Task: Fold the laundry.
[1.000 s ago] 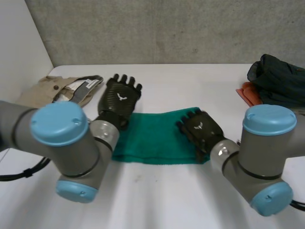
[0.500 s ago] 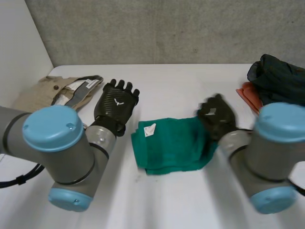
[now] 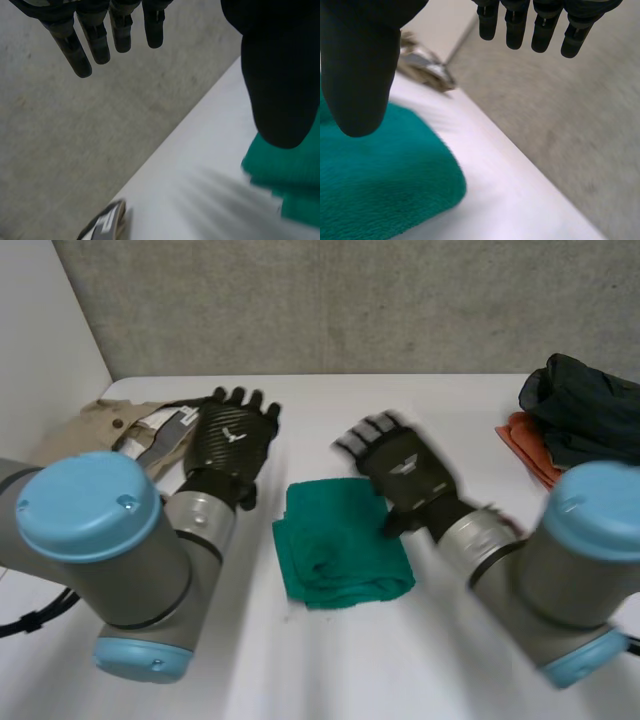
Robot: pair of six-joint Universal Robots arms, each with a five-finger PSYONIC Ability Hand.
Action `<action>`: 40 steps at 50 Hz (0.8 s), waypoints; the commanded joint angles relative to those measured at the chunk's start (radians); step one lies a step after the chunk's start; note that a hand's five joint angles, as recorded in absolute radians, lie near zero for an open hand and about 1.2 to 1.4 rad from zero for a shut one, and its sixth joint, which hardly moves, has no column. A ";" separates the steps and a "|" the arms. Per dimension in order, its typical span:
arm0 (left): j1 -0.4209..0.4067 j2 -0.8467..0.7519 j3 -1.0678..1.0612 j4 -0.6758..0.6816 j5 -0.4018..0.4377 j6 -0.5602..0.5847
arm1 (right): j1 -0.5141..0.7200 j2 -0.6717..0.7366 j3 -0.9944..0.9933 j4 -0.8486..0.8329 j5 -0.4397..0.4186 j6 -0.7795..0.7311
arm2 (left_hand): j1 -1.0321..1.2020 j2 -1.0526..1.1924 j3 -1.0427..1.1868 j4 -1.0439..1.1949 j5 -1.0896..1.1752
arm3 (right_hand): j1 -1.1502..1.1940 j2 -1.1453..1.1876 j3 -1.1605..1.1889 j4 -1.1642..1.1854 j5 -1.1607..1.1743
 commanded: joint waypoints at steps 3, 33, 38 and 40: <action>-0.127 -0.153 0.168 -0.020 0.004 -0.107 | -0.124 0.029 -0.126 0.290 -0.012 0.332 | 0.014 0.006 0.001 0.007 -0.013 | -0.048 -0.033 -0.028 -0.026 -0.042; -0.124 -0.251 0.230 -0.393 -0.103 -0.109 | 0.023 0.272 -0.407 0.535 0.157 -0.023 | 0.014 0.006 0.001 0.007 -0.012 | -0.023 -0.008 -0.003 -0.001 -0.017; -0.124 -0.122 0.216 -0.316 -0.098 -0.112 | 0.046 0.161 -0.283 0.386 0.163 -0.037 | 0.011 0.003 -0.002 0.004 -0.015 | -0.044 -0.028 -0.023 -0.022 -0.037; -0.124 -0.066 0.210 -0.278 -0.095 -0.114 | 0.060 0.105 -0.203 0.305 0.165 -0.039 | 0.008 0.000 -0.005 0.001 -0.018 | -0.048 -0.033 -0.028 -0.026 -0.042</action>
